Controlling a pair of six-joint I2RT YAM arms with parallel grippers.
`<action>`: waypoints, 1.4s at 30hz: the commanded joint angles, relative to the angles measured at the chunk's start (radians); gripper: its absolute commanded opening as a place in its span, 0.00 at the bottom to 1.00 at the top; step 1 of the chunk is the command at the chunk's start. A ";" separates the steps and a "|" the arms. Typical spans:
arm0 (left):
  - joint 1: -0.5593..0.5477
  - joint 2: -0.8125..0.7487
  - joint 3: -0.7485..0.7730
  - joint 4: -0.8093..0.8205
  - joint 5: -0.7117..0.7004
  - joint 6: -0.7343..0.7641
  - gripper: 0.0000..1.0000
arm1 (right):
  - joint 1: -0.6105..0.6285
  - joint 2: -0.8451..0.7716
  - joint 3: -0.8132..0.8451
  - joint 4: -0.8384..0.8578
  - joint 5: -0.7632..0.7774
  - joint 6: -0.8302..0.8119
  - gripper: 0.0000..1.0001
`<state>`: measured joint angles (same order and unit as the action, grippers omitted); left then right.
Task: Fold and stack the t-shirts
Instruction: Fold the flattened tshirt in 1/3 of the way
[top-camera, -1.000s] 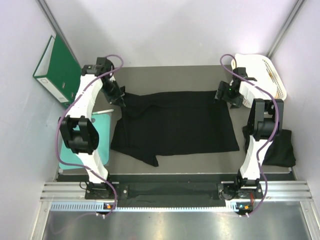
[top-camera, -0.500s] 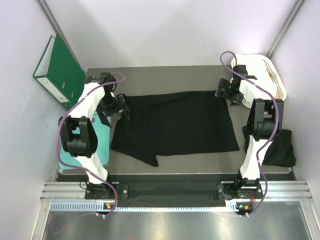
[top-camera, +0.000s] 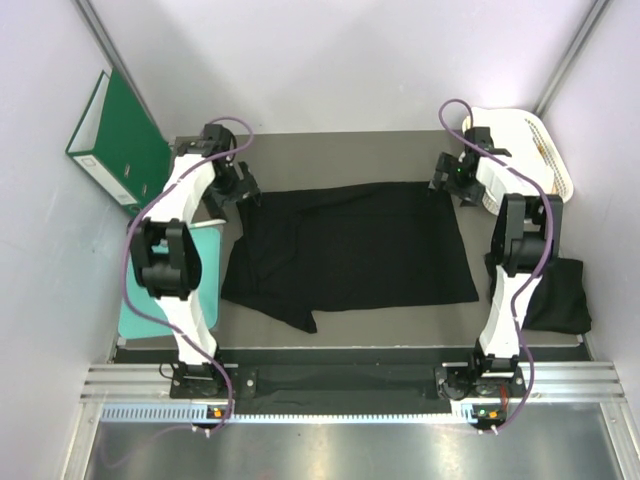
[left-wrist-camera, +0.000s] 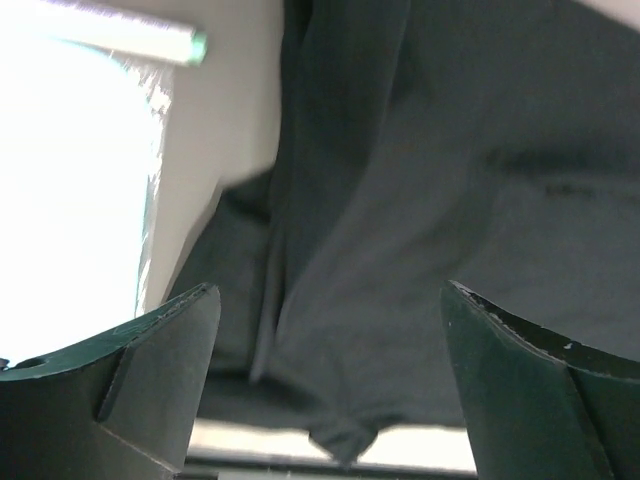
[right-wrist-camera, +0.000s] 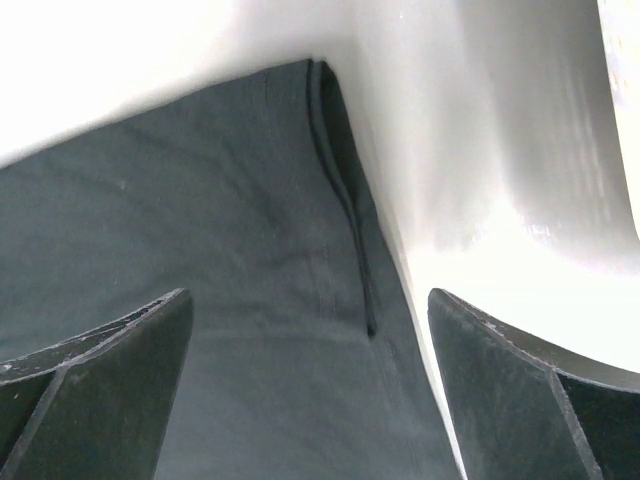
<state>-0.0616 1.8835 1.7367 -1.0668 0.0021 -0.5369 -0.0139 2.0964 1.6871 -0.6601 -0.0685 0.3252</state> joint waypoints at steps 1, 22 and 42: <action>-0.001 0.133 0.081 0.148 -0.007 -0.002 0.92 | 0.006 0.040 0.065 0.051 0.019 0.009 1.00; 0.006 0.394 0.336 0.258 -0.102 -0.023 0.00 | 0.006 0.189 0.129 0.149 -0.001 0.064 0.83; 0.157 0.324 0.149 0.513 0.085 -0.259 0.00 | 0.006 0.234 0.197 0.143 0.125 0.063 0.02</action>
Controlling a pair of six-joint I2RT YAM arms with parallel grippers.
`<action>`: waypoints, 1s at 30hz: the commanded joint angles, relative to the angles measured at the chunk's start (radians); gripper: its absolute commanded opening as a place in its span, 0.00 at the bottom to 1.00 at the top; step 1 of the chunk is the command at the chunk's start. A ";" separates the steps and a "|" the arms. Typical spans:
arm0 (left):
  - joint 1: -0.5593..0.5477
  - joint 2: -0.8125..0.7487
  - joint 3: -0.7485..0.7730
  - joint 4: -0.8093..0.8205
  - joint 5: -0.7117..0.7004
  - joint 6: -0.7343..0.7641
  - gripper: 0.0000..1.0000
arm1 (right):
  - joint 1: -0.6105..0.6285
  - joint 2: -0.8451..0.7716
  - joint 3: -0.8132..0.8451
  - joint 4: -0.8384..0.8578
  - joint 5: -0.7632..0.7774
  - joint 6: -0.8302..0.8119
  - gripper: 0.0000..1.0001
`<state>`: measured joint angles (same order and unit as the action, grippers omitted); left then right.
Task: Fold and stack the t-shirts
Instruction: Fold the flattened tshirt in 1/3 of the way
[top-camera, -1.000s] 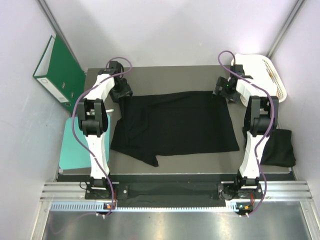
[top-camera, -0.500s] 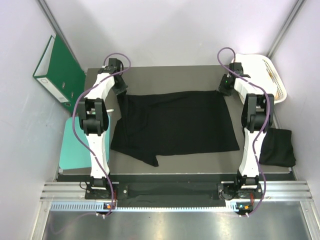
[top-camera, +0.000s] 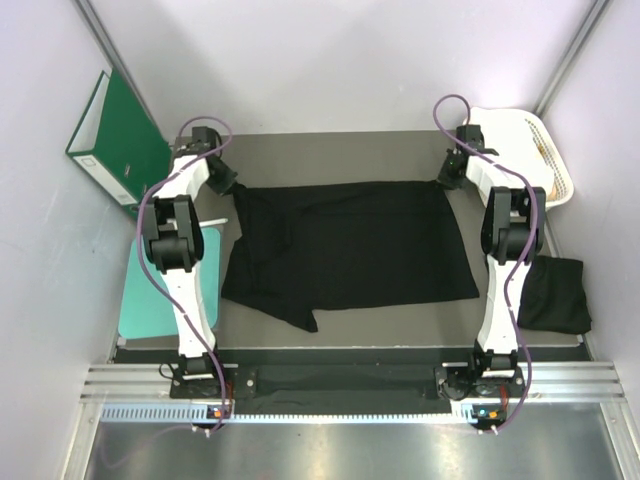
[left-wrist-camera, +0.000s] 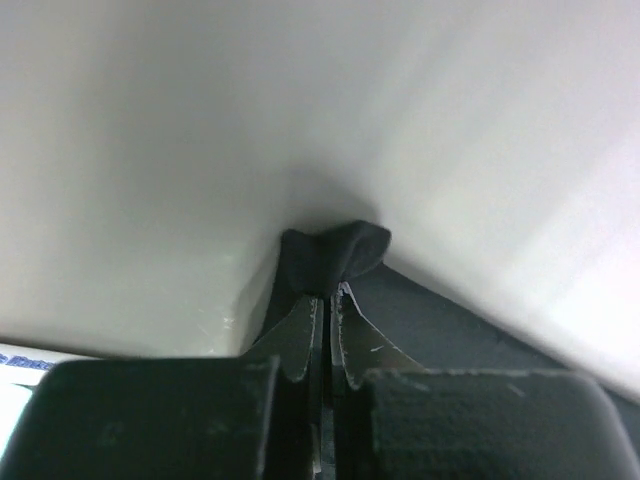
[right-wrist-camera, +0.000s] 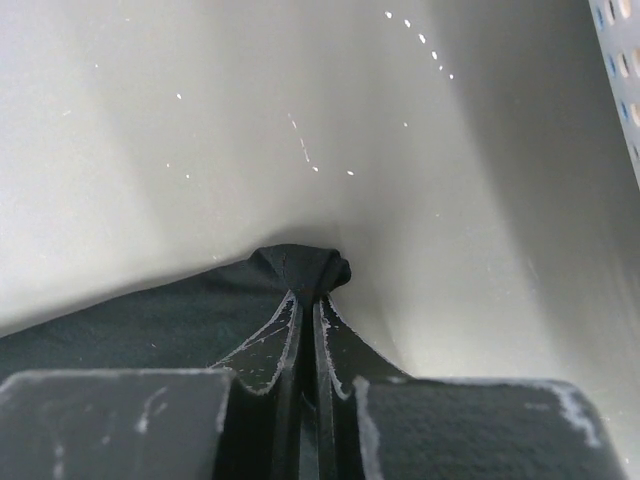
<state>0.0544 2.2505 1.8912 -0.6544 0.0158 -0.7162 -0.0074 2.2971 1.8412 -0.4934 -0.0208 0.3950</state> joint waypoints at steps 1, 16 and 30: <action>0.048 -0.040 -0.010 0.116 0.090 -0.092 0.00 | 0.000 0.033 0.047 -0.022 0.079 -0.007 0.02; 0.088 -0.015 0.099 -0.100 -0.040 -0.151 0.67 | 0.000 0.058 0.095 -0.045 0.088 0.021 0.02; 0.048 -0.057 -0.047 0.125 0.213 -0.017 0.86 | 0.000 0.042 0.073 -0.040 0.033 0.016 0.09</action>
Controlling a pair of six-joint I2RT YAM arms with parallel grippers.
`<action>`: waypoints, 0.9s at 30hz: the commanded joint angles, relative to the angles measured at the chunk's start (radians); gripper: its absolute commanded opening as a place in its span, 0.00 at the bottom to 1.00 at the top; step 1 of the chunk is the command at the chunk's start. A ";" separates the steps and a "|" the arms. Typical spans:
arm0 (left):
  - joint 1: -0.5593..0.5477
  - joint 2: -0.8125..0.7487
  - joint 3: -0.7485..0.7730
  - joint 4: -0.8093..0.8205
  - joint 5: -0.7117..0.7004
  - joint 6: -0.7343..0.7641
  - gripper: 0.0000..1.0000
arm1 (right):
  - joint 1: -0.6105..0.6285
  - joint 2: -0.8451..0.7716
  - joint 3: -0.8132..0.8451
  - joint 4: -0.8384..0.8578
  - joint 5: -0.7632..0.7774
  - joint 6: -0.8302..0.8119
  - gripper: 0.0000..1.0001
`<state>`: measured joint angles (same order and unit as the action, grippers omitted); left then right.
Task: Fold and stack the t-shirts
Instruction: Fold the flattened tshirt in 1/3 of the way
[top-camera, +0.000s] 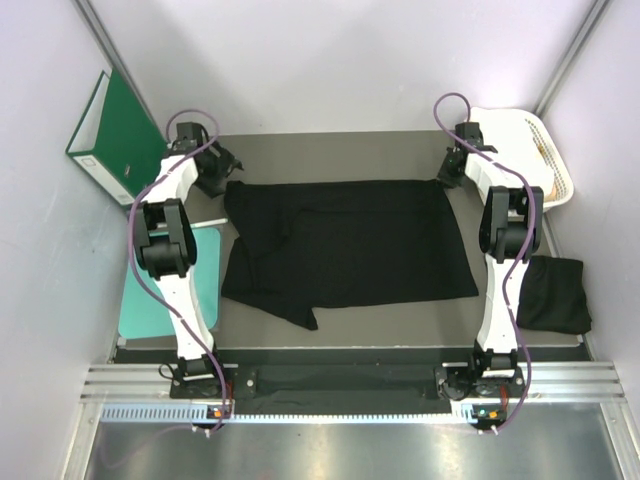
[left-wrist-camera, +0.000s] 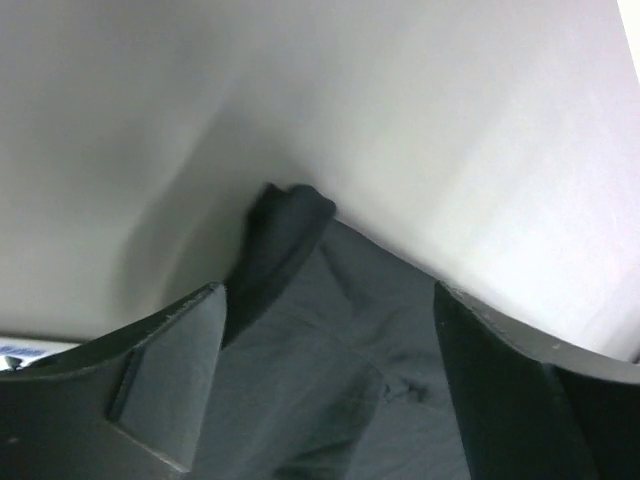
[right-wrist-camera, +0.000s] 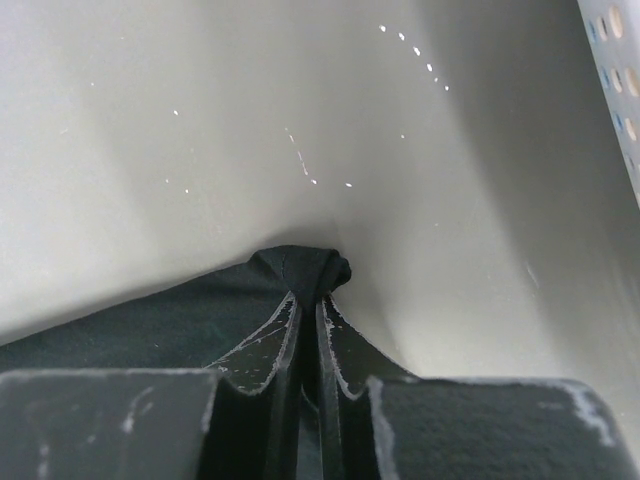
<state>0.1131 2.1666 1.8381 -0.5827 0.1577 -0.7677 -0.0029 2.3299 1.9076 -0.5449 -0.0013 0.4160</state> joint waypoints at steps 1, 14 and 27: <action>-0.010 0.054 0.007 0.055 0.072 0.031 0.84 | -0.005 0.023 0.014 0.007 0.009 -0.003 0.09; -0.013 0.283 0.343 0.015 0.028 0.015 0.00 | -0.005 0.100 0.146 0.025 0.015 0.033 0.04; -0.006 0.114 0.322 0.082 0.069 0.040 0.98 | -0.012 -0.134 0.015 0.168 0.053 -0.020 0.81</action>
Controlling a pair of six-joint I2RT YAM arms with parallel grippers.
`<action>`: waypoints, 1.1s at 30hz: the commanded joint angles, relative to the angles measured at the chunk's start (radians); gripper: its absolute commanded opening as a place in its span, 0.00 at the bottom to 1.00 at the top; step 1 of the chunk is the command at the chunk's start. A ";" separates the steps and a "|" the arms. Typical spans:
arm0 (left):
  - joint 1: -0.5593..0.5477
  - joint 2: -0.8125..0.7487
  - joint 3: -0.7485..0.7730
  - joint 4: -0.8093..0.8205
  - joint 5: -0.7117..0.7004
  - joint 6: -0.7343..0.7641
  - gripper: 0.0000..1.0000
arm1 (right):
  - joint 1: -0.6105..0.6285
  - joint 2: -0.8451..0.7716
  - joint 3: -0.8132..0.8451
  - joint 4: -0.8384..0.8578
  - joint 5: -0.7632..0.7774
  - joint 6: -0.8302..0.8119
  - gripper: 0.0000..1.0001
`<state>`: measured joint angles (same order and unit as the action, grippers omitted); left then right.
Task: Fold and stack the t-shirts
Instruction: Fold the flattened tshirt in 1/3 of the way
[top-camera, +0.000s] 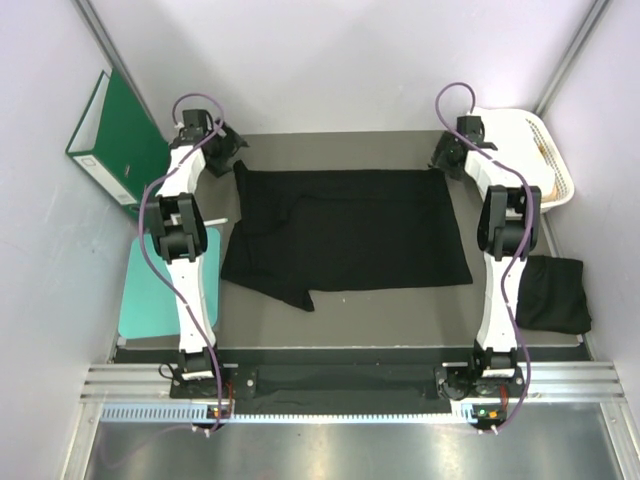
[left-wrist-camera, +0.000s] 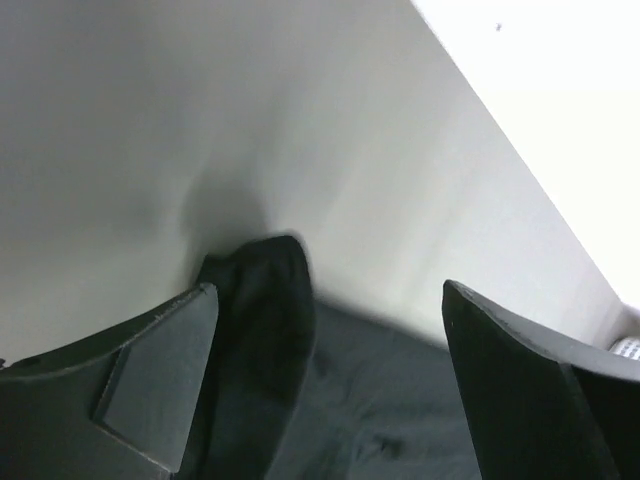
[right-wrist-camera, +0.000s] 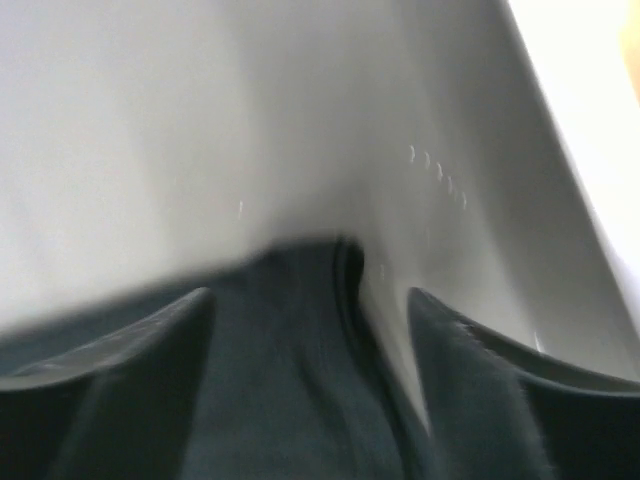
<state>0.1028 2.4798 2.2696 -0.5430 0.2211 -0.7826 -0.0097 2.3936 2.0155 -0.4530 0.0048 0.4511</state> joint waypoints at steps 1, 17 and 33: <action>0.005 -0.247 -0.228 0.058 0.009 0.068 0.98 | -0.004 -0.229 -0.118 0.068 0.052 -0.063 0.87; 0.003 -0.987 -1.160 -0.130 0.126 0.258 0.98 | -0.006 -0.876 -0.960 -0.125 0.018 0.000 0.99; 0.002 -1.208 -1.400 -0.282 0.090 0.322 0.98 | -0.006 -1.104 -1.276 -0.167 0.092 0.080 0.79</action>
<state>0.1028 1.2766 0.8639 -0.8040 0.3065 -0.4763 -0.0113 1.3006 0.7757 -0.6762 0.0692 0.5003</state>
